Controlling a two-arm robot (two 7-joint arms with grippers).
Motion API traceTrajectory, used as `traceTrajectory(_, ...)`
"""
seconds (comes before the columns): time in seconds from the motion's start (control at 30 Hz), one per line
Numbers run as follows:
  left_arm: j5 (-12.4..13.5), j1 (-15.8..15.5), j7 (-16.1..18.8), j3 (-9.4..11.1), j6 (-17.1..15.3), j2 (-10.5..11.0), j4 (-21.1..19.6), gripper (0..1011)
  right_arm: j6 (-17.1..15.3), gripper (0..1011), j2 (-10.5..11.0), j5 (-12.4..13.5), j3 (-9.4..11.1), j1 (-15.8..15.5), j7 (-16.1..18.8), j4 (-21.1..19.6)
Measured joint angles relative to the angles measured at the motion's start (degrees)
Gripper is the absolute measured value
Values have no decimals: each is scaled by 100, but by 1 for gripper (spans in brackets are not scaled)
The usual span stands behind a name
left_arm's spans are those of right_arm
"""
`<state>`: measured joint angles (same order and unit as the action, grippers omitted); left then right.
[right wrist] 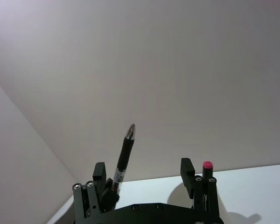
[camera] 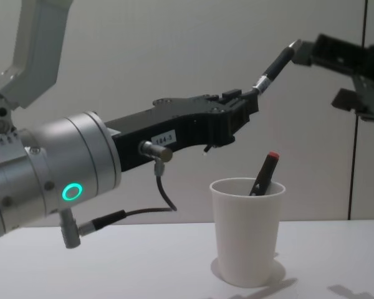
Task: Place the pen into the pen holder.
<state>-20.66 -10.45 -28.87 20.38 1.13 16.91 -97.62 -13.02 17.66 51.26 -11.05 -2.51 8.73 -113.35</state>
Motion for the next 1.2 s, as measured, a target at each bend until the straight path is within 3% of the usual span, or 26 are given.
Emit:
traceTrajectory(0.23, -1, 0, 0, 0, 0, 0, 0, 154, -215, 1001, -226, 418, -72, 147, -300, -48)
traceTrajectory(0.43, -1, 0, 0, 0, -1, 0, 0, 154, -350, 1001, -379, 617, -147, 256, -522, -60)
traceTrajectory(0.83, -2, 0, 1, 0, -1, 0, 0, 154, -526, 1001, -556, 695, -293, 408, -823, -11)
traceTrajectory(1.2, -2, 0, 1, 0, -1, 0, 0, 154, -550, 1002, -687, 546, -425, 549, -1003, 110)
